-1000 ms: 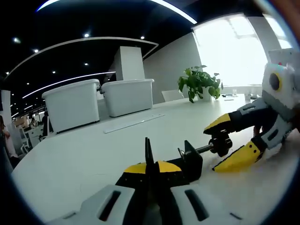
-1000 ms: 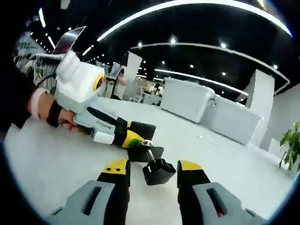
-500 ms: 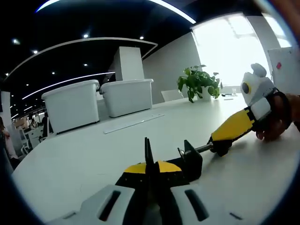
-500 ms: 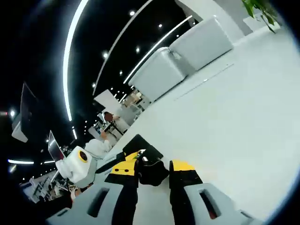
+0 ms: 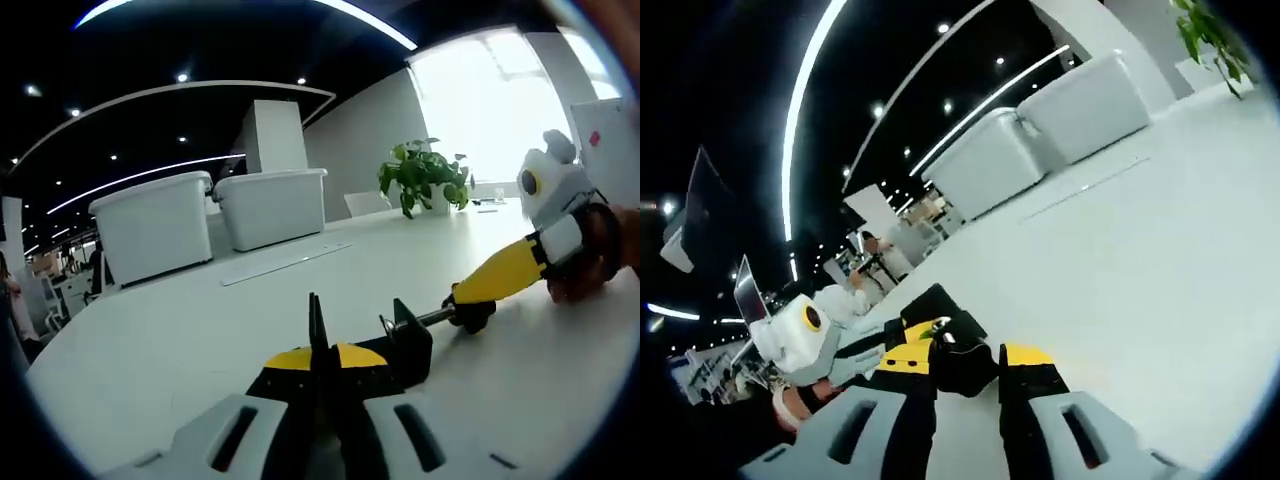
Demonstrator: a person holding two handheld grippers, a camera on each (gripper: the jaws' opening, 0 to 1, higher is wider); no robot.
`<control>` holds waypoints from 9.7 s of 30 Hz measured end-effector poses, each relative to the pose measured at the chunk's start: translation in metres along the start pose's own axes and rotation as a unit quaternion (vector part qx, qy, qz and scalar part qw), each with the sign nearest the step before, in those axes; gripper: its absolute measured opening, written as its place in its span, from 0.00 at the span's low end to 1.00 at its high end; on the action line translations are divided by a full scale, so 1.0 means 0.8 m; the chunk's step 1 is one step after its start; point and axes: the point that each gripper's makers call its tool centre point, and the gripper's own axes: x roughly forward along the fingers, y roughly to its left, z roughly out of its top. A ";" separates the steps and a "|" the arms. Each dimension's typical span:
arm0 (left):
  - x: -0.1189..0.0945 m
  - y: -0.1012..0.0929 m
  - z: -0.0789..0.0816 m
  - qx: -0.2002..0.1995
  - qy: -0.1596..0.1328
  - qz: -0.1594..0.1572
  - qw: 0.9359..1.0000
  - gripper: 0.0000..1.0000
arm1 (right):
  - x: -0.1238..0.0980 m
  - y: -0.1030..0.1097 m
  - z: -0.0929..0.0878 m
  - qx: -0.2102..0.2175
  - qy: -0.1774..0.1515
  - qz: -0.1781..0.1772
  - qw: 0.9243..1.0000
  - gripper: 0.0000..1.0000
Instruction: Clamp the fixed fixture on the desktop, loosen the retaining clip, secure it to the edge of the desk, and tighten the retaining clip.
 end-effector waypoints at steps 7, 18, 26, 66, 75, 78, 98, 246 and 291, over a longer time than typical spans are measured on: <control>-0.003 -0.004 0.000 -0.002 0.001 0.001 1.000 0.06 | 0.000 0.016 0.008 -0.291 -0.032 -0.007 0.956 0.21; -0.006 -0.007 -0.001 -0.003 0.001 0.001 1.000 0.06 | -0.003 0.031 0.005 -0.514 -0.051 -0.053 0.855 0.21; -0.007 -0.007 -0.001 -0.003 0.002 0.002 1.000 0.06 | -0.011 0.043 0.007 -0.592 -0.056 -0.075 0.801 0.21; -0.006 -0.006 0.000 -0.002 0.000 0.001 1.000 0.06 | 0.001 0.009 0.009 -0.224 0.012 -0.004 0.974 0.22; -0.006 -0.006 -0.001 -0.001 0.001 0.003 1.000 0.06 | 0.003 0.026 0.008 -0.505 -0.003 -0.049 0.862 0.22; -0.007 -0.006 -0.001 -0.001 0.001 0.003 1.000 0.06 | 0.005 0.035 0.004 -0.561 -0.005 -0.045 0.827 0.22; -0.006 -0.004 -0.001 0.003 0.002 0.006 1.000 0.06 | -0.001 0.012 0.003 -0.145 0.040 0.000 0.989 0.40; -0.002 -0.004 0.001 0.008 0.004 0.002 1.000 0.06 | -0.001 0.028 -0.011 -0.380 -0.014 -0.019 0.925 0.26; 0.004 0.000 -0.002 0.011 0.004 0.001 1.000 0.06 | 0.002 0.017 0.002 -0.190 -0.012 0.024 0.981 0.25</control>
